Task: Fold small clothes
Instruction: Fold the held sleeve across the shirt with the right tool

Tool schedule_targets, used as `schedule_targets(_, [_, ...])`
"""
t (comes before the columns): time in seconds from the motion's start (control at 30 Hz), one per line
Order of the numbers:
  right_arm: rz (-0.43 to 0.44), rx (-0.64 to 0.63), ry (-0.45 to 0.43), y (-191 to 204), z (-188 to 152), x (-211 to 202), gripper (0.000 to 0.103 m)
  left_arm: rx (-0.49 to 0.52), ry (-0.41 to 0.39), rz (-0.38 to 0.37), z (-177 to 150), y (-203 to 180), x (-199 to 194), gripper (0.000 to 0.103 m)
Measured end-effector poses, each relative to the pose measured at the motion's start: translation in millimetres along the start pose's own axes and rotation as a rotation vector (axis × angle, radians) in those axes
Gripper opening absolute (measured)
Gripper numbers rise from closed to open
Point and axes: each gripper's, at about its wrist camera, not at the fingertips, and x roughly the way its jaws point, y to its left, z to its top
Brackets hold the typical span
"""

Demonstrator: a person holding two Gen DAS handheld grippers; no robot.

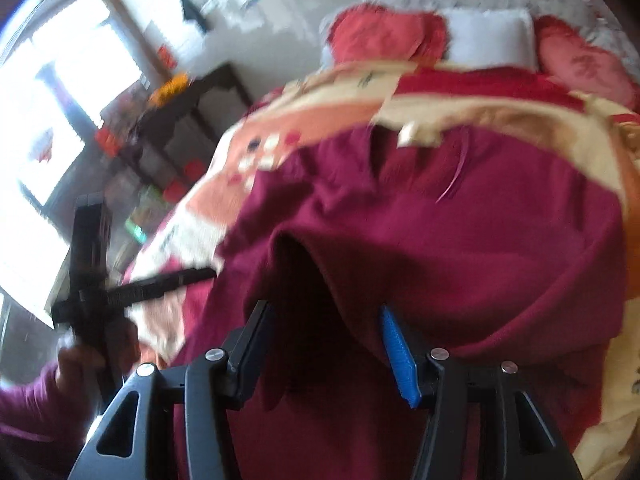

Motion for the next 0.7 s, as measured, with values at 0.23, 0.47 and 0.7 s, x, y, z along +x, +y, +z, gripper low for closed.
schedule_targets(0.23, [0.158, -0.034, 0.038, 15.3, -7.2, -26.3, 0.055, 0.005, -0.018, -0.007, 1.6, 1.0, -2.2, 0.072])
schedule_targets(0.47, [0.214, -0.051, 0.098, 33.4, -42.6, -6.2, 0.063, 0.01, -0.01, -0.003, -2.4, 0.9, -0.7, 0.072])
schedule_targets(0.7, [0.139, 0.044, 0.088, 20.0, -41.8, 50.0, 0.025, 0.001, -0.005, -0.015, -6.3, -1.7, -5.3, 0.072])
